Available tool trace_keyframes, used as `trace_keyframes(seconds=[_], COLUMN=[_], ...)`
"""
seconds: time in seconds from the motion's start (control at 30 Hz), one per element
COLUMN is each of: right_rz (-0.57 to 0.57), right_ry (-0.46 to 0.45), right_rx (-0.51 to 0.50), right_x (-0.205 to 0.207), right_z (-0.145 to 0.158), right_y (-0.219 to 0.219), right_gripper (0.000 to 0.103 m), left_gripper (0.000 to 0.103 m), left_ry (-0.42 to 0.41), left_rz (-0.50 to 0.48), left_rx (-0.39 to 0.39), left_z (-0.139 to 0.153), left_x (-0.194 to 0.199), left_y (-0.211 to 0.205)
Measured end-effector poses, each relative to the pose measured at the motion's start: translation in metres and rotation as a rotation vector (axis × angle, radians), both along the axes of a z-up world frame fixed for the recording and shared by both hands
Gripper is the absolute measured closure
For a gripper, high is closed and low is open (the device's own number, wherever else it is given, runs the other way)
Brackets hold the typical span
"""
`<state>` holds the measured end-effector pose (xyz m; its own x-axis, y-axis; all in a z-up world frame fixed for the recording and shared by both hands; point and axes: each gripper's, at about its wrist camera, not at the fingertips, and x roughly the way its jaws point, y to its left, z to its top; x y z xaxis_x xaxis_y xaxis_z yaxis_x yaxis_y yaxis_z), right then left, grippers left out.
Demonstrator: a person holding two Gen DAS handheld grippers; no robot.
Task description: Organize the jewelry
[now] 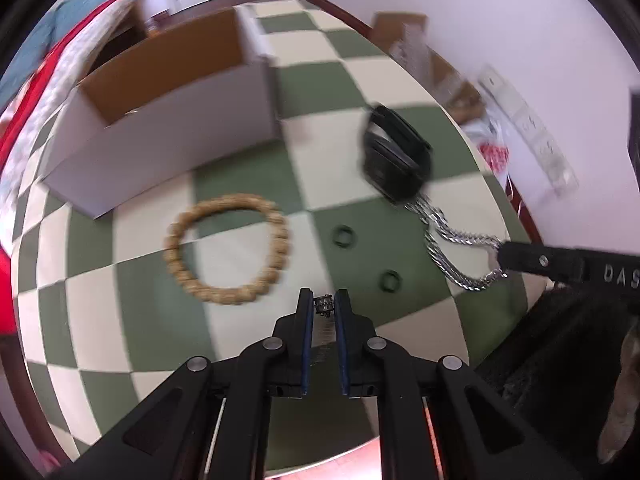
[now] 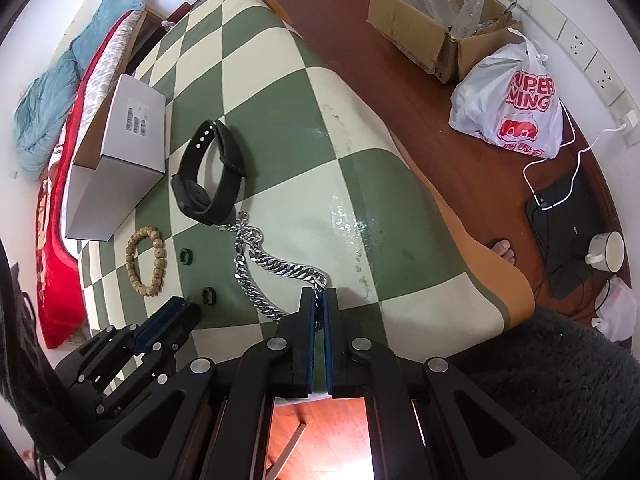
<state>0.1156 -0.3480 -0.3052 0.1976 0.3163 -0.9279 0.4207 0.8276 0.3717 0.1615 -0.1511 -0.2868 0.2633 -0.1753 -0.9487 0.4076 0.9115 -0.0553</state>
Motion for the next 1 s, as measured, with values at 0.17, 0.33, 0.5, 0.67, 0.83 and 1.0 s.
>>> trace_keyframes(seconds=[0.17,0.33,0.5,0.67,0.83,1.0], right_rz=[0.004,0.023,0.055,0.078,0.118,0.151], right_ry=[-0.059,-0.120,-0.173,-0.232,-0.294,-0.368], right_rx=[0.005,0.019,0.024,0.024,0.031,0.044], right_x=[0.002,0.011,0.020,0.031,0.048,0.072], right_z=[0.020,0.046,0.073,0.104,0.137,0.174], right_y=[0.005,0.014,0.027,0.041,0.055,0.069], right_gripper=[0.099,0.099,0.099,0.099,0.099,0.099], left_gripper=[0.095,0.095,0.095,0.095,0.095,0.095], left_ry=[-0.039,-0.082,-0.106,-0.146,-0.196,-0.247], left_rz=[0.071,0.107,0.176,0.234,0.251,0.237], left_rx=[-0.051,-0.076,-0.062,-0.097,-0.156,-0.192], left_z=[0.031,0.063,0.090,0.126,0.167,0.206], left_x=[0.009,0.017,0.024,0.034,0.049,0.067], left_y=[0.031,0.050,0.066,0.084,0.094,0.094])
